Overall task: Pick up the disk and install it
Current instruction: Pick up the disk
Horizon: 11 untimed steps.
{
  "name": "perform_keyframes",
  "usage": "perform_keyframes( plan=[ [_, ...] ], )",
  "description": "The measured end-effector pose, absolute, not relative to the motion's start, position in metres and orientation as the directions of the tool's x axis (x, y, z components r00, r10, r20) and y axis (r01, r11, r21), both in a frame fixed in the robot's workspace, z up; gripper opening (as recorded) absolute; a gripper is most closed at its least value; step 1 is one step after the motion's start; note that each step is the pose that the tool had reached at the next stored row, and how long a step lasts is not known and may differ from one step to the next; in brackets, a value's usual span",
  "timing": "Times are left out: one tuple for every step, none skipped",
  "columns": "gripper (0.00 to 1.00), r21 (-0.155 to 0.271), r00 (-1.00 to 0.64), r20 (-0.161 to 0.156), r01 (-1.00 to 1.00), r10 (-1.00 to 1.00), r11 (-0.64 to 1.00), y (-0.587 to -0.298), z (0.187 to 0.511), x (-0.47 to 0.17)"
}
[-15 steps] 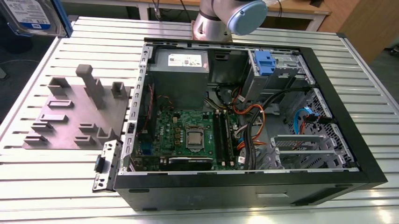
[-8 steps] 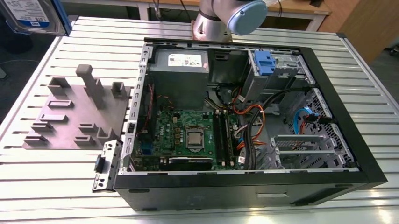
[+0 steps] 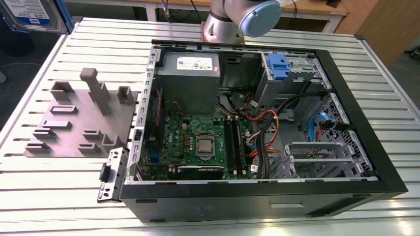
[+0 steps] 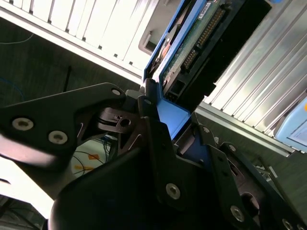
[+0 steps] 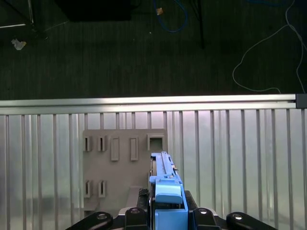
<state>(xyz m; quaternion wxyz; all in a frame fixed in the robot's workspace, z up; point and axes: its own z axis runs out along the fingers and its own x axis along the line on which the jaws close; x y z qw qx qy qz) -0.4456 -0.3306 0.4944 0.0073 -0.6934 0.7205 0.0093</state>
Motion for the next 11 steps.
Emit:
perform_keyframes(
  plan=[
    [0.37, 0.003, -0.038, -0.023, -0.999, -0.999, 0.038, -0.3306, 0.4954, -0.4456],
    [0.37, 0.003, -0.038, -0.023, -0.999, -0.999, 0.038, -0.3306, 0.4963, -0.4456],
    [0.37, 0.003, -0.038, -0.024, -0.999, -0.999, 0.038, -0.3305, 0.4972, -0.4457],
    [0.37, 0.003, -0.038, -0.024, -0.999, -0.999, 0.038, -0.3305, 0.4982, -0.4456],
    [0.37, 0.003, -0.038, -0.024, -0.999, -0.999, 0.038, -0.3306, 0.4992, -0.4457],
    [0.37, 0.003, -0.038, -0.024, -0.999, -0.999, 0.038, -0.3305, 0.5006, -0.4456],
    [0.37, 0.003, -0.038, -0.024, -0.999, -0.999, 0.038, -0.3305, 0.5018, -0.4457],
    [0.37, 0.003, -0.038, -0.023, -0.999, -0.999, 0.038, -0.3305, 0.5030, -0.4457],
    [0.37, 0.003, -0.038, -0.023, -0.999, -0.999, 0.038, -0.3306, 0.5038, -0.4457],
    [0.37, 0.003, -0.038, -0.024, -0.999, -0.999, 0.038, -0.3306, 0.5040, -0.4457],
    [0.37, 0.003, -0.038, -0.024, -0.999, -0.999, 0.038, -0.3308, 0.5040, -0.4457]
  ],
)
